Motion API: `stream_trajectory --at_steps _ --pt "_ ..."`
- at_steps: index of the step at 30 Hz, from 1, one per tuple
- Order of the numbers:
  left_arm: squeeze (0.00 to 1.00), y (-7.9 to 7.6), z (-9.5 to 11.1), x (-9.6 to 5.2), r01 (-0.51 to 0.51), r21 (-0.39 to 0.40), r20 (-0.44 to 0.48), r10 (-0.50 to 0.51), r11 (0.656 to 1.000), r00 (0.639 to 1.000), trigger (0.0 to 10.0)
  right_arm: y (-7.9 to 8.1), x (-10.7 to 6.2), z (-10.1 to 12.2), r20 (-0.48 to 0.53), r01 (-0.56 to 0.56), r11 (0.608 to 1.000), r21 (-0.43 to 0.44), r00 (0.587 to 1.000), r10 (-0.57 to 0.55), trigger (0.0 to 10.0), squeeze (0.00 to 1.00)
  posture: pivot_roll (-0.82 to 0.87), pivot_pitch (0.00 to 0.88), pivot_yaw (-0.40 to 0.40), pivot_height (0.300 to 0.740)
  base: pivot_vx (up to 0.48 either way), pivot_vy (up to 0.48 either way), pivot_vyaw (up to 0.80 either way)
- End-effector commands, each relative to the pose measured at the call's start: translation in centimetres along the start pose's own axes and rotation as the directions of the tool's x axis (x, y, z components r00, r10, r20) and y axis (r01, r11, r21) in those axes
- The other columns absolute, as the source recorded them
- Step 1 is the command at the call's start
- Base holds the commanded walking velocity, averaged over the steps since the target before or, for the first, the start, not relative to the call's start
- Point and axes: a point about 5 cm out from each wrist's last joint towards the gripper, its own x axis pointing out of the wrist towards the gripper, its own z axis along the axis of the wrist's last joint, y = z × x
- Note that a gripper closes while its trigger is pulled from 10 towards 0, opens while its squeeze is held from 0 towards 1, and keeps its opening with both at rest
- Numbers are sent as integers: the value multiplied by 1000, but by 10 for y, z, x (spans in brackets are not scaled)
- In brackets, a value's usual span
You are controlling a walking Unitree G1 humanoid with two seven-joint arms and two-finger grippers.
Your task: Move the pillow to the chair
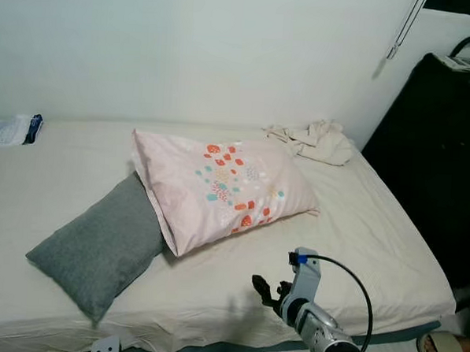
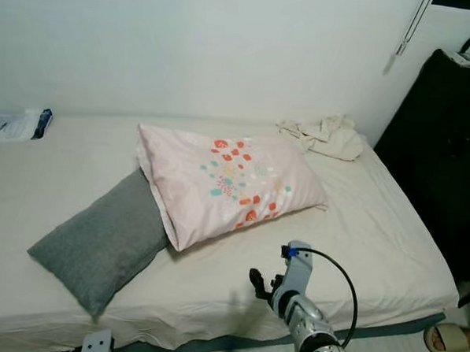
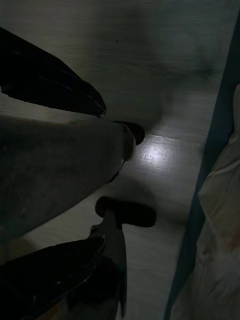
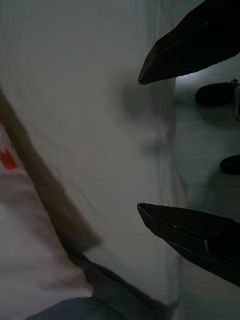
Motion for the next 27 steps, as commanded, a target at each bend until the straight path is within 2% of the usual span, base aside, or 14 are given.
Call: stream_trajectory --at_steps 1,2,12,17,18,20,27 --pt "0 -1 -7 -1 -7 -16 -30 7 1000 1000 10000 -2 -1 -2 -21 -4 1000 -28 1000 3 10000 0 -67 28 -87 740 0 -472 0" --pt "0 2 -4 -1 -28 -64 -16 27 998 1000 10000 3 0 -5 -33 -29 998 -49 999 28 10000 0 -67 28 -87 740 0 0 0" --pt "0 6 -3 -1 -63 -94 -7 62 994 998 10000 11 3 -1 -5 -44 998 -34 999 44 10000 0 -65 40 -83 740 0 0 0" --pt "0 11 -2 -1 -81 -127 2 82 989 997 10000 8 4 14 51 -33 999 8 998 33 10000 0 -61 48 -79 740 0 0 0" --pt "0 15 0 -2 -98 -139 11 101 985 995 10000 8 5 22 91 -53 998 43 995 49 10000 0 -61 54 -73 740 0 0 0" --pt "0 17 1 -2 -106 -149 15 109 983 994 10000 9 5 26 108 -64 996 55 992 58 10000 0 -61 54 -73 740 0 0 0" --pt "0 23 4 -3 -120 -161 23 125 980 992 10000 17 8 37 154 -131 988 78 981 118 10000 0 -62 62 -63 740 294 0 0"
